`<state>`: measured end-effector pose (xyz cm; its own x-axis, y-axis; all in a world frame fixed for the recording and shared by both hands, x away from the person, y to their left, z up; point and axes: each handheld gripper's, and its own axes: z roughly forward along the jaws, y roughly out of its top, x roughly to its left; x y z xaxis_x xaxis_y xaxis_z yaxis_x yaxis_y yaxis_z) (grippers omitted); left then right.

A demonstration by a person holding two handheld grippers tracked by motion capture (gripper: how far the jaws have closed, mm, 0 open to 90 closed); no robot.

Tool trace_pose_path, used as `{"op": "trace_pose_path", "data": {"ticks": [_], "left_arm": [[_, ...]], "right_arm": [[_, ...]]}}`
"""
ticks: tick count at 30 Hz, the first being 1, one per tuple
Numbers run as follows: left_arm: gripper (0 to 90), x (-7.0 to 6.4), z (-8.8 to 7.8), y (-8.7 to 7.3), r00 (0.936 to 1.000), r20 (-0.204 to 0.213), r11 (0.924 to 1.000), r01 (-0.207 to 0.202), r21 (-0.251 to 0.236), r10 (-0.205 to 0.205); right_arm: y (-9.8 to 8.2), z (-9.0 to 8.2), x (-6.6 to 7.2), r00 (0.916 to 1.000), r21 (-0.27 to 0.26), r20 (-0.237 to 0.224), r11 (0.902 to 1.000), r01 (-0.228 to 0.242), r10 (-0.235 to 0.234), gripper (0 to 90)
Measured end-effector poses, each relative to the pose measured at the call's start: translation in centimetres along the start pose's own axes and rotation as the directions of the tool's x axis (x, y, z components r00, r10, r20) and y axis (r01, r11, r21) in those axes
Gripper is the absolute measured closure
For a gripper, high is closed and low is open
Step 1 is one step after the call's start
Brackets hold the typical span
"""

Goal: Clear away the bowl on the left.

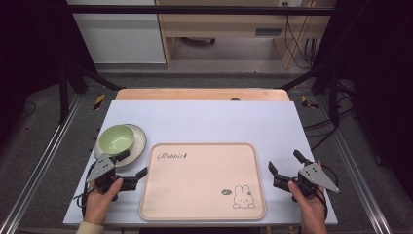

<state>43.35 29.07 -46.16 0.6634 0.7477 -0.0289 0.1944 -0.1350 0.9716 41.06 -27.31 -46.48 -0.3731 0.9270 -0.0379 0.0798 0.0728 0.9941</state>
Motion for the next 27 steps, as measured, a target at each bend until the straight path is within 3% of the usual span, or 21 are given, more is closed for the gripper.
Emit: {"op": "trace_pose_path", "data": {"ticks": [14,18,25,27], "left_arm": [[3.9,0.7,-0.8,1.0,0.9982,-0.058,0.9997,0.015,-0.018,-0.016],[4.3,1.5,-1.2,1.8,0.9937,-0.112,0.9998,0.011,-0.014,-0.012],[4.5,2.8,-1.1,3.3,0.9893,-0.145,0.9997,0.013,-0.022,-0.016],[4.5,3.4,-1.1,4.5,0.9871,-0.16,0.9997,0.0,-0.023,-0.003]], "right_arm": [[0.0,0.1,0.7,0.9996,0.008,-0.024,0.9999,0.013,-0.013,4.3],[0.0,0.3,0.6,0.9997,0.011,-0.02,0.9999,0.013,-0.013,4.0],[0.0,0.3,0.7,0.9995,0.008,-0.026,0.9998,0.019,-0.018,3.6],[0.0,0.3,0.7,0.9994,0.012,-0.024,0.9996,0.024,-0.024,3.6]]}}
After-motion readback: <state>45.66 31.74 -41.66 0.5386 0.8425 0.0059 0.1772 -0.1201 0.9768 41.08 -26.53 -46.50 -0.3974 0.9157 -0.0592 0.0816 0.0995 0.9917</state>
